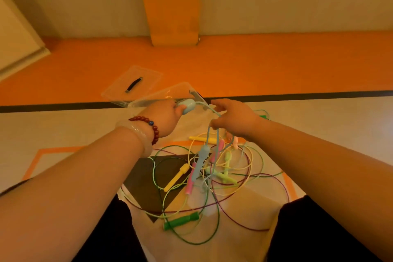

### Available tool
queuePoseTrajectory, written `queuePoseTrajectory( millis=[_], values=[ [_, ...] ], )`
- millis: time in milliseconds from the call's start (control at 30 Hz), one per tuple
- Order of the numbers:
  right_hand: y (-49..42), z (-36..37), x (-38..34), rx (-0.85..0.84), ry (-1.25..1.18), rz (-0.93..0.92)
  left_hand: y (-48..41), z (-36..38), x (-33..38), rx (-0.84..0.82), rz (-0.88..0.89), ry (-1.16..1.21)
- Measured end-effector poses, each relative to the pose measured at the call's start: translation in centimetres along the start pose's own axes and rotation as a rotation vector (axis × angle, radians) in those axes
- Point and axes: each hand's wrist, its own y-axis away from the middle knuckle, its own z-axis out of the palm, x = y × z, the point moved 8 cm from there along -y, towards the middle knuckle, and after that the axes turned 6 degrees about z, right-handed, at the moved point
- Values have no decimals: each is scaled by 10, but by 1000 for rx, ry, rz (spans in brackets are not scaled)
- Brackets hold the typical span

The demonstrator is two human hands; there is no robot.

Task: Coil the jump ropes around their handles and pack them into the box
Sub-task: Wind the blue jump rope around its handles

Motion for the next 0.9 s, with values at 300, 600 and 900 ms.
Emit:
queuePoseTrajectory(
  millis=[300, 600, 900],
  values=[
    [1, 1, 14, 31, -541, 31, 10, 38, -17, 11, -357, 1077],
    [-4, -20, -7, -15, -892, -68, -10, 47, 22, -26, 25, 1099],
    [-1, -29, -15, -213, -962, -41, -11, 56, 39, -176, 165, 1139]
  ],
)
